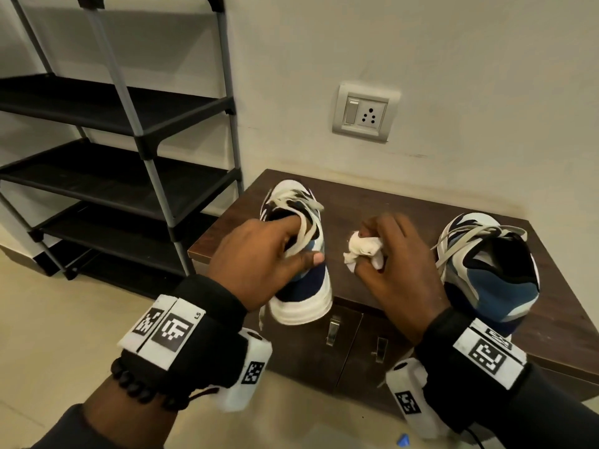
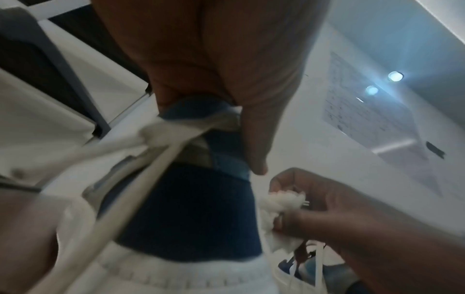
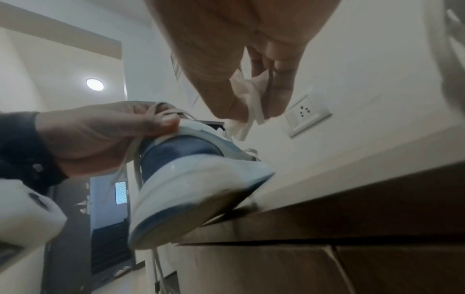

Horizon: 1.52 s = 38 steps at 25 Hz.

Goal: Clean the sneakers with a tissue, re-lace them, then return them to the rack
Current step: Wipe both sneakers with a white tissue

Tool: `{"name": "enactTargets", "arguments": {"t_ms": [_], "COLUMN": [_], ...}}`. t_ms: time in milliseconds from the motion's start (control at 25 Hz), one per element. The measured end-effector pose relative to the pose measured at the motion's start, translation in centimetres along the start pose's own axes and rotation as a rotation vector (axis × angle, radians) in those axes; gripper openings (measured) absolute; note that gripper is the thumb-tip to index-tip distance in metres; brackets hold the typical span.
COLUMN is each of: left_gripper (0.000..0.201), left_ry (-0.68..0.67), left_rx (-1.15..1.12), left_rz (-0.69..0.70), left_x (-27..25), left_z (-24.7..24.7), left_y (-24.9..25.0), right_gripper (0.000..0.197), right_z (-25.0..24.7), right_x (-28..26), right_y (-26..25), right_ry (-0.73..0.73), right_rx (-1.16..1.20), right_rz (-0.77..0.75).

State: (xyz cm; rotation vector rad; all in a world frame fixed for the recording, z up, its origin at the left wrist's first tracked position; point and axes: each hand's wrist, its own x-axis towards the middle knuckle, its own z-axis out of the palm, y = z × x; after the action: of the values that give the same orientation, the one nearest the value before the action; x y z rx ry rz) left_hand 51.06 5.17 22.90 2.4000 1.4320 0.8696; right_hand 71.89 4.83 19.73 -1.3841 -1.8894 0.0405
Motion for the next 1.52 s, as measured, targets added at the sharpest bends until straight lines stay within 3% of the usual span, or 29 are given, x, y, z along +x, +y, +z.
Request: {"name": "enactTargets", "arguments": {"t_ms": [80, 200, 280, 400, 480, 560, 640, 760, 840, 960, 1040, 1120, 1200, 1360, 1520], "left_gripper": [0.035, 0.045, 0.032, 0.015, 0.022, 0.033, 0.037, 0.063, 0.058, 0.032, 0.015, 0.021, 0.019, 0.018, 0.019], "left_ry": [-0.051, 0.03, 0.177, 0.372, 0.377, 0.419, 0.324, -0.073, -0.228, -0.282, -0.152, -0.029, 0.061, 0.146, 0.195], "left_rx": [0.037, -0.153, -0.262, -0.342, -0.213, 0.041, -0.045, -0.457, -0.664, -0.751, -0.719, -0.572, -0.337, -0.167, -0.152], "left_rz": [0.06, 0.016, -0.079, -0.367, -0.513, -0.491, -0.492, -0.754, -0.856, -0.773, -0.696, -0.597, -0.419, -0.188, -0.171], "left_x": [-0.4, -0.7, -0.8, -0.6, -0.6, -0.7, -0.8, -0.4, -0.3, -0.7, -1.0, -1.2, -1.4, -1.5, -1.0], "left_z": [-0.2, -0.4, -0.4, -0.6, -0.3, -0.1, -0.2, -0.6, -1.2, -1.1, -0.6, -0.2, -0.2, 0.5, 1.4], "left_y": [0.0, -0.3, -0.6, -1.8, -2.3, -2.1, -1.2, -0.1, -0.3, -0.1, 0.5, 0.8, 1.0, 2.3, 2.5], "right_gripper": [0.034, 0.032, 0.031, 0.031, 0.031, 0.03, 0.031, 0.032, 0.032, 0.031, 0.03, 0.026, 0.022, 0.021, 0.025], "right_z": [-0.1, -0.1, 0.0, 0.3, 0.5, 0.6, 0.6, 0.4, 0.4, 0.0, -0.8, -1.1, -0.7, 0.0, -0.5], "right_x": [0.0, 0.3, 0.6, 1.1, 1.2, 1.2, 1.2, 1.4, 1.3, 1.4, 1.8, 2.0, 2.1, 1.5, 1.8], "right_y": [-0.8, -1.8, -2.3, -2.9, -3.3, -3.4, -3.2, -2.9, -2.9, -3.1, -3.5, -4.1, -4.4, -5.0, -6.1], "right_ry": [0.029, 0.041, 0.039, 0.029, 0.023, 0.017, 0.016, 0.019, 0.014, 0.041, 0.048, -0.001, -0.064, -0.242, -0.38], "right_rx": [0.059, 0.175, 0.228, 0.268, 0.281, 0.288, 0.281, 0.282, 0.282, 0.226, 0.195, 0.101, -0.065, -0.347, -0.251], "right_rz": [-0.056, -0.14, -0.178, -0.193, -0.198, -0.2, -0.188, -0.173, -0.163, -0.204, -0.316, -0.476, -0.538, -0.447, -0.243]}}
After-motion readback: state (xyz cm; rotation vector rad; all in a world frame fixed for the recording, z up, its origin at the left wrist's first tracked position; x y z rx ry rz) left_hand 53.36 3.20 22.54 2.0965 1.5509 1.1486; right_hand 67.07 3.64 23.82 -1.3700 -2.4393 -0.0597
